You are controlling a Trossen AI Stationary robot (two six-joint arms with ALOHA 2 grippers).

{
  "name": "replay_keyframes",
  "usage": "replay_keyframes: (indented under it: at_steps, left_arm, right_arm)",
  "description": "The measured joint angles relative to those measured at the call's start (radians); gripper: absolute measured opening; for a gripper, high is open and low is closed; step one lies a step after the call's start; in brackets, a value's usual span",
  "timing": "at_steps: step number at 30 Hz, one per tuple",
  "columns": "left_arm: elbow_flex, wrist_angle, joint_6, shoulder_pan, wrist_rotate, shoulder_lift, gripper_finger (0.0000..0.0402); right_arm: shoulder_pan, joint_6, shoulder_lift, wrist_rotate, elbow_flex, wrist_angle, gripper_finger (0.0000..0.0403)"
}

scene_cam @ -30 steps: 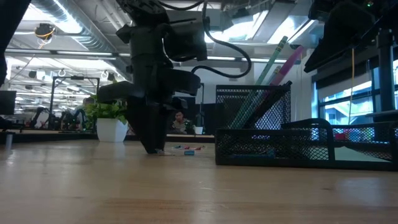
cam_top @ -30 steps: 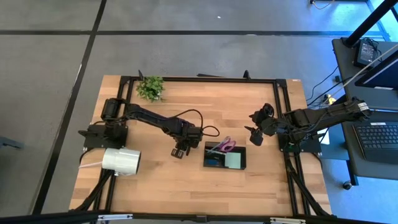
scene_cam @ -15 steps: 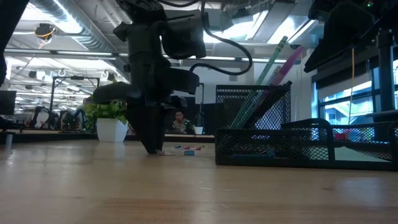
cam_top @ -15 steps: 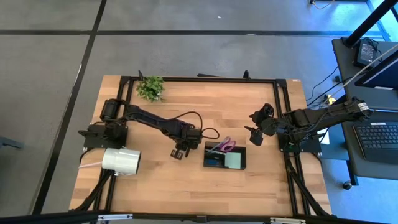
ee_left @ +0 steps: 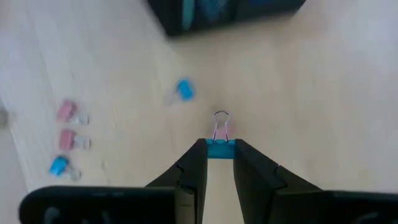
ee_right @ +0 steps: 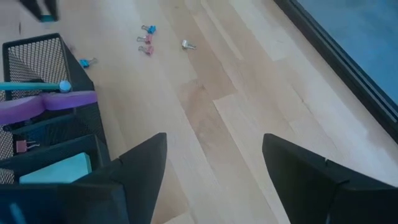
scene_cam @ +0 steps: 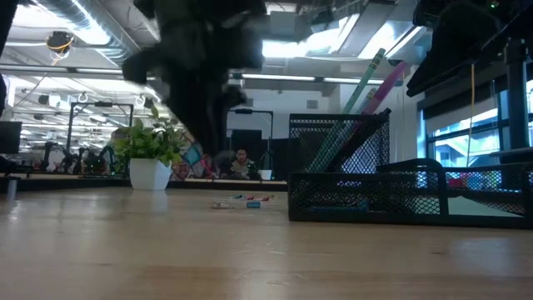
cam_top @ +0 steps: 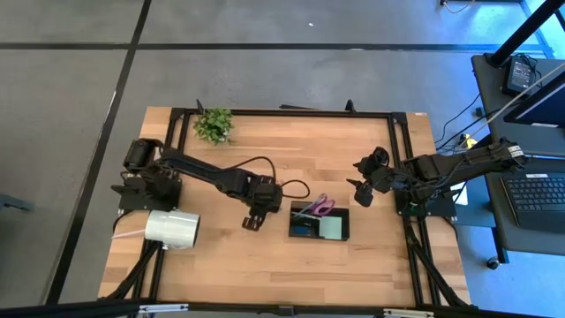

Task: Pick and place office supplies into organizer
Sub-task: Put the bottom right blue binder clip into the desk organizer

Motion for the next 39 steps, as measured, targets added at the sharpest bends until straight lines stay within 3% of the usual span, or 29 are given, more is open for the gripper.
replay_keyframes:
  at_steps: [9, 23, 39]
  left_arm:
    - [0.002, 0.224, -0.094, -0.098, -0.007, -0.031, 0.0062]
    - [0.004, 0.564, -0.140, -0.153, -0.185, 0.059, 0.0061]
    - [0.004, 0.583, -0.233, -0.179, -0.249, 0.163, 0.0061]
  right_arm:
    - [0.000, 0.006, 0.000, 0.000, 0.000, 0.029, 0.0268]
    - [0.000, 0.028, 0.000, 0.000, 0.000, 0.041, 0.0268]
    - [0.000, 0.033, 0.000, 0.000, 0.000, 0.041, 0.0268]
